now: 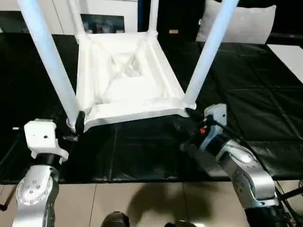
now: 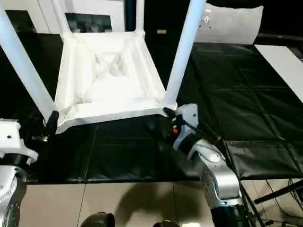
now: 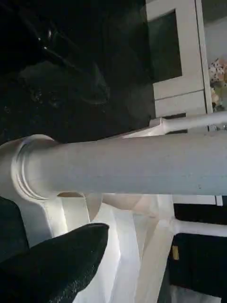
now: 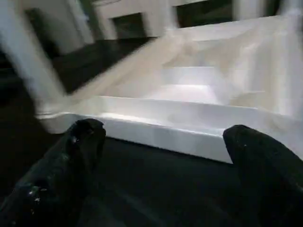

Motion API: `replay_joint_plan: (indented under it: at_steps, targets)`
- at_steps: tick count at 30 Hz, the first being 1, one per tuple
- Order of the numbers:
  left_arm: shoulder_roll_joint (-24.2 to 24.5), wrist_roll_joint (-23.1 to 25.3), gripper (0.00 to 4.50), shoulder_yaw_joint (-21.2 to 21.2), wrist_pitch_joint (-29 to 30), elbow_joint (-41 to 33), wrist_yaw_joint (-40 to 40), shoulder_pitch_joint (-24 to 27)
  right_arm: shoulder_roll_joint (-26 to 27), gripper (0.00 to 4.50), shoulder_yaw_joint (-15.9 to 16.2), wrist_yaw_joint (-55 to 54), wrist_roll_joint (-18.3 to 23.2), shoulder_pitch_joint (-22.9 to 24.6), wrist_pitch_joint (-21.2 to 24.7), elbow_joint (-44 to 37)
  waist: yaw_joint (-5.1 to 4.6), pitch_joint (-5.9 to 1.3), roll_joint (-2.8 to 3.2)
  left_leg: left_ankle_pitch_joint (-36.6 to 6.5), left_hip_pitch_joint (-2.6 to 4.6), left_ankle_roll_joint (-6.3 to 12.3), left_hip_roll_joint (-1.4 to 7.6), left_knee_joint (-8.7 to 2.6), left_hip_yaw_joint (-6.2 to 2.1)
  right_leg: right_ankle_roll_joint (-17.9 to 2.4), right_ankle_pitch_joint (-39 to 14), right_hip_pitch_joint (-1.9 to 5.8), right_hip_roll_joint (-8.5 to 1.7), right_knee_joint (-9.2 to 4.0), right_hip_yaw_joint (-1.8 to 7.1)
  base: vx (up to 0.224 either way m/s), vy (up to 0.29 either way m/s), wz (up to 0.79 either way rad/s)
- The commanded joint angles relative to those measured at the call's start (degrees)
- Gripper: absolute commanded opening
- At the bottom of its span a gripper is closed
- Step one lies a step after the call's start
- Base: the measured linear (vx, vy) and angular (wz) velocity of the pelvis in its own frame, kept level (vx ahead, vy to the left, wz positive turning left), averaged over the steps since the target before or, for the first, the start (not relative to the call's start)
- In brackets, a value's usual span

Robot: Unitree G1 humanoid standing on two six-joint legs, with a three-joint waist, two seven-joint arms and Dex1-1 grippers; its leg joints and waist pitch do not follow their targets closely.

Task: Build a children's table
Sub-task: Flip table

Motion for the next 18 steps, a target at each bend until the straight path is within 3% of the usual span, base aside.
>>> replay_joint_plan:
  at_steps: [1, 6, 9, 13, 18]
  targets:
    - [0.53, -0.77, 4.42, -0.7, 1.79, 1.66, -1.31, -0.99, -1.01, 4.5, 0.98, 2.0, 0.27, -0.16, 0.28, -1.54, 0.22, -3.81, 0.73, -8.03, 1.11, 3.7, 5.72, -4.41, -2.07, -11.34, 0.74, 2.01, -6.97, -4.11, 3.88, 0.0, 0.0, 0.0]
    - [1.82, -0.01, 4.26, -1.85, 4.3, 6.47, -2.44, -4.96, -1.19, 4.5, 1.98, 3.32, -0.19, -1.51, 0.04, -1.28, 0.39, -4.51, 1.0, -6.79, 1.14, 2.55, 5.63, -4.22, -2.11, -12.04, 3.93, 2.16, -7.1, -3.61, 3.76, 0.0, 0.0, 0.0]
    - [1.68, 0.49, 4.26, -1.24, 4.29, 8.36, -1.45, -7.02, -0.9, 4.5, 2.79, 2.58, -3.35, -2.63, -3.98, 0.43, 0.43, -4.71, 0.9, -6.59, 1.07, 2.2, 5.65, -4.16, -2.08, -12.67, 4.92, 2.21, -7.19, -3.46, 3.68, 0.0, 0.0, 0.0]
    - [2.12, 0.55, 4.26, -1.56, 4.11, 10.21, -1.34, -8.55, -2.36, 4.5, 5.22, 4.15, -3.42, -3.16, -0.11, 0.63, 0.5, -4.8, 0.86, -5.6, 1.06, 2.75, 5.49, -4.0, -2.02, -12.77, 6.09, 2.4, -7.14, -3.43, 3.73, 0.0, 0.0, 0.0]
    - [2.3, 0.66, 4.26, -2.09, 4.27, 11.58, -1.81, -9.6, -2.71, 4.5, 6.18, 6.77, -2.89, -3.58, -0.01, 1.12, 0.84, -5.14, 0.64, -5.27, 1.09, 3.38, 5.63, -3.84, -1.98, -13.17, 6.51, 2.43, -7.23, -3.27, 3.65, 0.0, 0.0, 0.0]
